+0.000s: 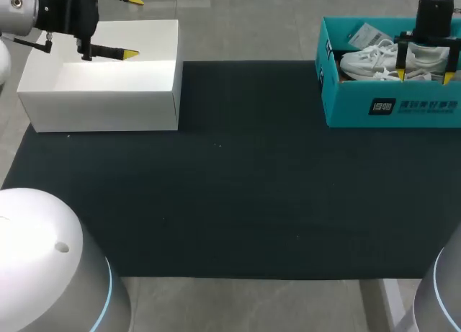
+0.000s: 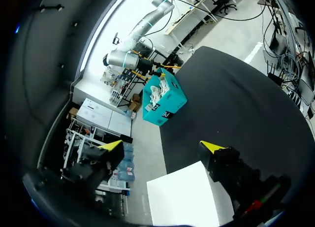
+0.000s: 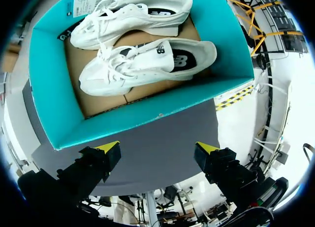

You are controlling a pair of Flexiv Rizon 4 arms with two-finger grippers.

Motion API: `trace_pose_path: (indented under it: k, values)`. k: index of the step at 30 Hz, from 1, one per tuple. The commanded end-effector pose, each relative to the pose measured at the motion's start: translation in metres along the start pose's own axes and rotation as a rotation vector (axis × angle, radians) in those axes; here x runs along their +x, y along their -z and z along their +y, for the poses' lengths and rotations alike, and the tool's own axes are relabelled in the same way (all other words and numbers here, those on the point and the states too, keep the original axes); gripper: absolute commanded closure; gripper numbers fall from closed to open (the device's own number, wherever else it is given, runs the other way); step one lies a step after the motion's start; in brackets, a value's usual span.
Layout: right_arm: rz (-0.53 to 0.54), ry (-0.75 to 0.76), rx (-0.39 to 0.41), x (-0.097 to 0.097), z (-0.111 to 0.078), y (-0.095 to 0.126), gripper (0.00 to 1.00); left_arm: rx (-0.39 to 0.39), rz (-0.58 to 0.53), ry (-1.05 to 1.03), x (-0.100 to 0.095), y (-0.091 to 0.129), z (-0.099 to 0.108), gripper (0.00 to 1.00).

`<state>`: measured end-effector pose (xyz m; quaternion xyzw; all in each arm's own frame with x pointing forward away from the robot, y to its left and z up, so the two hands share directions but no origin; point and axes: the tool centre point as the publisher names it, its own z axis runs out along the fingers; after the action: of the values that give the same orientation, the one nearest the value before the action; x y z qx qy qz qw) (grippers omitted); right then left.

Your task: Take the shoe out of the shoebox, open the shoe tongue, remove and reinsert the insole, then place the shoe into the shoebox

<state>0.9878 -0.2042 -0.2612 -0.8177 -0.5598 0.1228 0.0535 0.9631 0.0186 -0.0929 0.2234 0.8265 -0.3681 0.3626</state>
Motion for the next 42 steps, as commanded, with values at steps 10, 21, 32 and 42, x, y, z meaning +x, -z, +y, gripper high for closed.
trace_pose_path:
  k: [10,21,32,42]
  values:
    - [0.005,0.060,-0.506,-0.004,-0.038,0.008,0.00,-0.364,-0.383,0.816,-0.017,-0.011,0.021,0.00]
    - [-0.001,0.034,-0.554,-0.003,-0.043,0.014,0.00,-0.401,-0.369,0.768,-0.014,-0.012,0.023,0.00]
    - [-0.001,0.034,-0.554,-0.003,-0.043,0.014,0.00,-0.563,-0.238,0.948,-0.012,-0.009,0.027,0.00]
    - [-0.001,0.034,-0.554,-0.003,-0.043,0.014,0.00,-0.930,0.060,1.625,-0.013,-0.021,0.040,0.00]
